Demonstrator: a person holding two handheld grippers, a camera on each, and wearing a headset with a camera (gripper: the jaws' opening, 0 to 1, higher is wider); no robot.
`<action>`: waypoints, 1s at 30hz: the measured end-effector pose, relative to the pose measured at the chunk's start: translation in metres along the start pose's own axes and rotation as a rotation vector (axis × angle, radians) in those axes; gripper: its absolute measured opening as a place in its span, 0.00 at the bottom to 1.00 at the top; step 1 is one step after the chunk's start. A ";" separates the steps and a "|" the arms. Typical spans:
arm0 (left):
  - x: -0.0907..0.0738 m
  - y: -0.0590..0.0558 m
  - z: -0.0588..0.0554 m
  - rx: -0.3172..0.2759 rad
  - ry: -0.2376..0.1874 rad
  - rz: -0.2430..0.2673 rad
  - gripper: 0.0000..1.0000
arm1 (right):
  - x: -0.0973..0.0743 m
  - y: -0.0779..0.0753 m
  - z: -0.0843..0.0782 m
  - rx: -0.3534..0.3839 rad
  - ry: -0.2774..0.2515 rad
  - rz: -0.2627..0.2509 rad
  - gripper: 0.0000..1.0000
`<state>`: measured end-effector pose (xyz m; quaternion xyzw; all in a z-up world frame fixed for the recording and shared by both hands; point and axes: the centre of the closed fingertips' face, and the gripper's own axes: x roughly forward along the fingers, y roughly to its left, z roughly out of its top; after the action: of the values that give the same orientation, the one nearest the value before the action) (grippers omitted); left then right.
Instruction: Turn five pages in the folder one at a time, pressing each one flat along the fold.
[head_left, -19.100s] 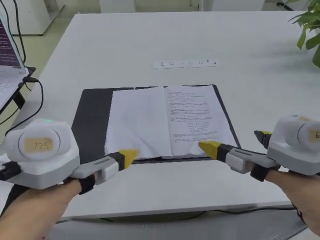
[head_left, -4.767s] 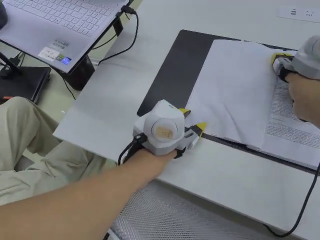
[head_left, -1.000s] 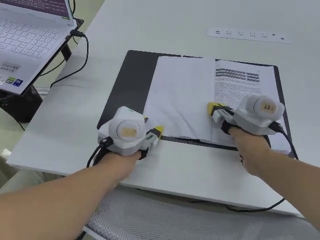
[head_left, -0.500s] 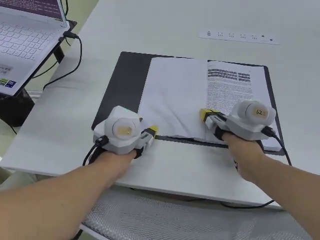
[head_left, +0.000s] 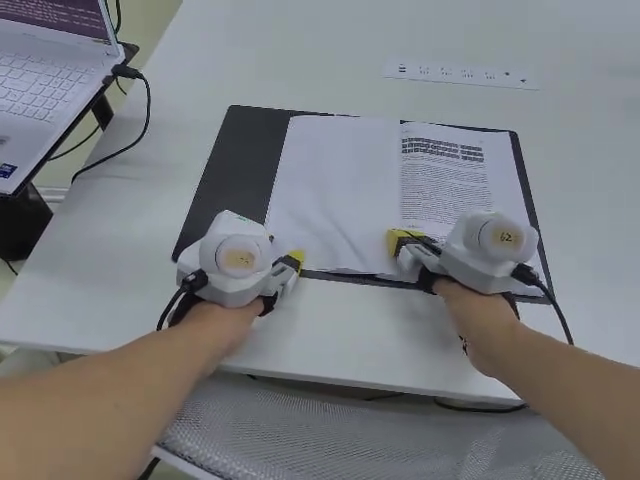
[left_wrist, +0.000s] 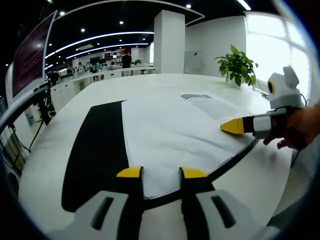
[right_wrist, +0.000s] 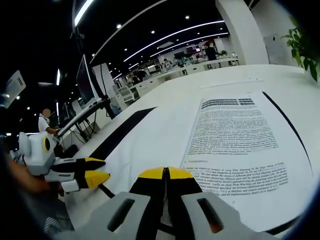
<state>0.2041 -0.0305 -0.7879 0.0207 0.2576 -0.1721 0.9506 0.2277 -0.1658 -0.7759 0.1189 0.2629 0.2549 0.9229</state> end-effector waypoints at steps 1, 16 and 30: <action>0.000 0.000 0.000 -0.001 -0.001 0.000 0.28 | 0.000 0.000 -0.001 0.001 0.001 0.001 0.00; -0.002 0.000 0.000 0.001 0.001 0.001 0.28 | -0.018 0.008 -0.019 0.018 0.020 0.017 0.00; -0.002 -0.001 -0.001 -0.001 0.004 0.001 0.28 | -0.037 0.015 -0.032 0.072 0.101 0.064 0.00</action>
<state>0.2015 -0.0310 -0.7872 0.0207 0.2594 -0.1714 0.9502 0.1770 -0.1697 -0.7819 0.1475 0.3143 0.2805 0.8949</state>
